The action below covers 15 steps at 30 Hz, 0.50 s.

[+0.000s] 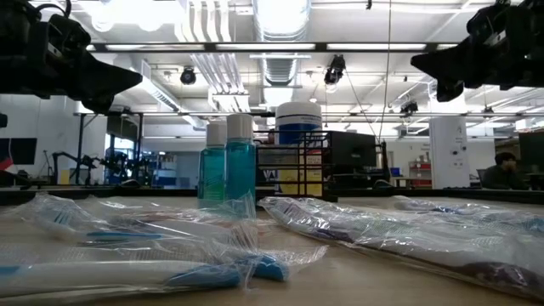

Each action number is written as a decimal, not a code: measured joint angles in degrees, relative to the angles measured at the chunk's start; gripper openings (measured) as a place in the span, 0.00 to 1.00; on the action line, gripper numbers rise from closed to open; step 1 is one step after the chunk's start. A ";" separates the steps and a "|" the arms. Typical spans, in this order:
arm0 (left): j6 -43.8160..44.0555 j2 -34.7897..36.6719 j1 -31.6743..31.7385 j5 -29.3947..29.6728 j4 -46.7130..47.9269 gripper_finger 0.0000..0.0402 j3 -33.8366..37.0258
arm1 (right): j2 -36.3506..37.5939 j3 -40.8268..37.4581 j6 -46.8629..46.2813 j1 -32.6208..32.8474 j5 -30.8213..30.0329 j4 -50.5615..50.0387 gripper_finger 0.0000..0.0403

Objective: Pick & Place toothbrushing station
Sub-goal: Put the bottom blue mouthwash into the black wire organizer

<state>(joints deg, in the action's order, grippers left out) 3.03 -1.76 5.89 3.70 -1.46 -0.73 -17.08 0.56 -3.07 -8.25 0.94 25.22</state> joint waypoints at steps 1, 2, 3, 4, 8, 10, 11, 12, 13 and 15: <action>0.18 0.00 0.00 0.03 0.02 0.09 0.00 | -1.22 0.13 -0.17 0.00 -0.76 1.81 0.02; 0.32 0.00 0.00 0.03 0.00 0.09 0.00 | -2.61 0.67 -0.20 0.00 -1.58 2.69 0.02; 0.39 0.00 0.00 0.03 0.00 0.09 0.00 | -4.02 1.68 -0.37 0.04 -2.55 2.76 0.02; 0.61 0.00 0.00 0.05 0.00 0.09 0.00 | -5.44 2.92 -1.09 0.07 -2.98 2.34 0.02; 2.05 0.00 -0.02 0.42 -0.06 0.09 0.00 | -12.77 10.57 -4.34 0.64 -3.55 -2.82 0.02; 2.00 0.00 0.00 0.42 -0.03 0.09 -0.04 | -16.96 15.35 -4.67 1.83 -3.69 -7.78 0.02; 1.79 0.00 0.00 0.46 0.04 0.09 -0.13 | -19.30 17.93 -4.65 2.63 -3.70 -10.03 0.02; 1.58 0.00 -0.01 0.54 0.04 0.09 -0.21 | -21.60 20.46 -4.61 3.43 -3.81 -12.47 0.02; 1.37 0.00 -0.02 0.55 0.03 0.09 -0.29 | -23.92 22.85 -4.64 4.32 -3.99 -14.81 0.02; 0.38 0.00 -0.01 0.55 0.03 0.09 -0.51 | -28.88 27.90 -5.16 6.14 -4.16 -18.33 0.02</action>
<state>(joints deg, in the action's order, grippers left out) 3.41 -1.76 5.88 4.25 -1.43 -1.24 -45.96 28.46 -8.23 -2.11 -3.22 6.89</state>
